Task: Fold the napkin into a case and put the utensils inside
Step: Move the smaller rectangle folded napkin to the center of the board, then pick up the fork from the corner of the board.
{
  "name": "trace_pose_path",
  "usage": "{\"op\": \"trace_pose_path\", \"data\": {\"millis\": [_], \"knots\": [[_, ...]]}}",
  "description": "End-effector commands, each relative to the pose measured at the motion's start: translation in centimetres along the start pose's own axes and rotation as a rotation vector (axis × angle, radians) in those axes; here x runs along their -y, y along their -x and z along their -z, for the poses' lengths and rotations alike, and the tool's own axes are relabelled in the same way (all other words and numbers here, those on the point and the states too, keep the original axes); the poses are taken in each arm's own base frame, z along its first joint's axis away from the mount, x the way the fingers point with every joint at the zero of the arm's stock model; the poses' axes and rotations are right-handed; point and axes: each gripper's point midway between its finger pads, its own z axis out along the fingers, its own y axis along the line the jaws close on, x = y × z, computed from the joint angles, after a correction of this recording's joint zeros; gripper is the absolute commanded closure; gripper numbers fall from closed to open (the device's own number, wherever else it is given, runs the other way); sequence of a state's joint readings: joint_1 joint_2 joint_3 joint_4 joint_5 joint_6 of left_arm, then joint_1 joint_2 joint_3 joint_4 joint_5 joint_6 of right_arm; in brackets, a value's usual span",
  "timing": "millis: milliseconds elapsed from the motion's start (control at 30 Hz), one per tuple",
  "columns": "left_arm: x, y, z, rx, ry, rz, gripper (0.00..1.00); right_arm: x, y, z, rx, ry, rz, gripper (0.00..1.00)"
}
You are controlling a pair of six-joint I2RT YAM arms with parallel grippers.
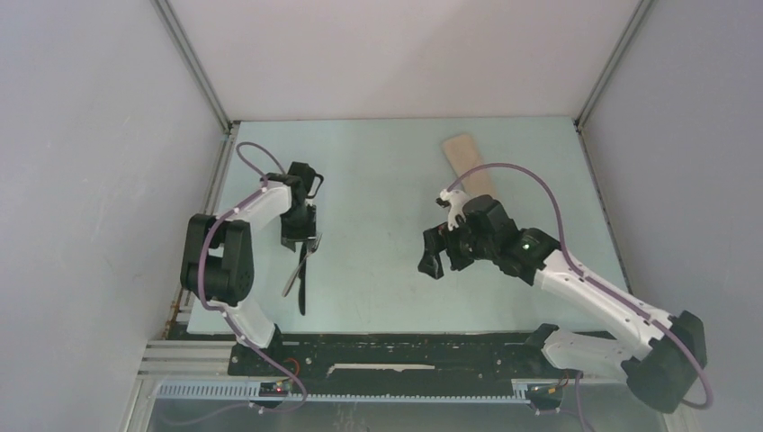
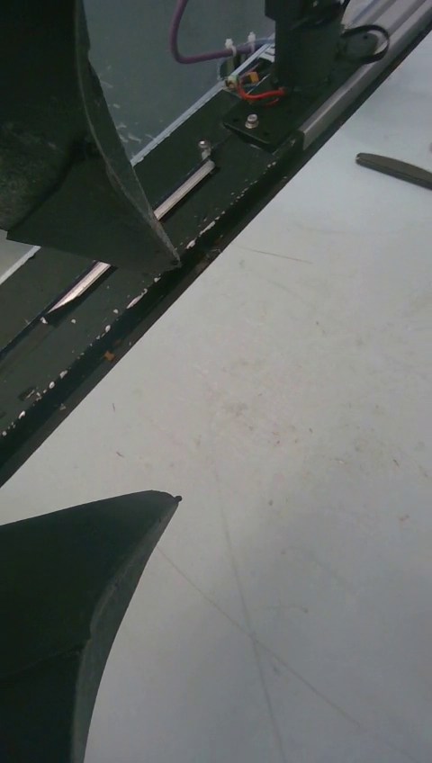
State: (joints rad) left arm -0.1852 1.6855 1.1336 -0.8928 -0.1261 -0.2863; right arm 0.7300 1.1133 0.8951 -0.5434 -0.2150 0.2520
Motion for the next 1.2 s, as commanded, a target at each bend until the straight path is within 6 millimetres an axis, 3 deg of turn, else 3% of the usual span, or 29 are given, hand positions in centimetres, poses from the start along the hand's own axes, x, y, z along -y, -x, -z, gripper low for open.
{"op": "trace_pose_path", "data": {"millis": [0, 133, 333, 433, 567, 967, 1167], "knots": [[1.3, 0.8, -0.1, 0.011, 0.037, -0.111, 0.55, 1.5, 1.8, 2.0, 0.108, -0.044, -0.007, 0.02], [1.2, 1.1, -0.5, 0.016, 0.068, -0.113, 0.57, 1.9, 2.2, 2.3, 0.130, 0.007, -0.056, 0.02], [3.2, 3.1, 0.1, 0.084, -0.024, -0.089, 0.49, 2.5, 1.1, 0.8, 0.078, 0.001, -0.086, 0.03], [4.2, 4.2, 0.2, 0.097, -0.077, -0.136, 0.38, 2.6, 0.8, 0.4, 0.067, 0.001, -0.093, 0.03], [4.5, 5.7, 0.0, 0.073, -0.046, -0.141, 0.37, 2.4, 0.7, 0.3, 0.065, 0.010, -0.103, 0.03], [5.0, 5.7, -2.3, 0.017, -0.020, -0.150, 0.44, 1.8, 0.8, -0.3, 0.057, 0.031, -0.122, 0.04], [4.7, 5.3, -2.7, 0.000, -0.006, -0.150, 0.56, 1.3, 0.8, -0.7, 0.057, 0.039, -0.115, 0.04]]}}
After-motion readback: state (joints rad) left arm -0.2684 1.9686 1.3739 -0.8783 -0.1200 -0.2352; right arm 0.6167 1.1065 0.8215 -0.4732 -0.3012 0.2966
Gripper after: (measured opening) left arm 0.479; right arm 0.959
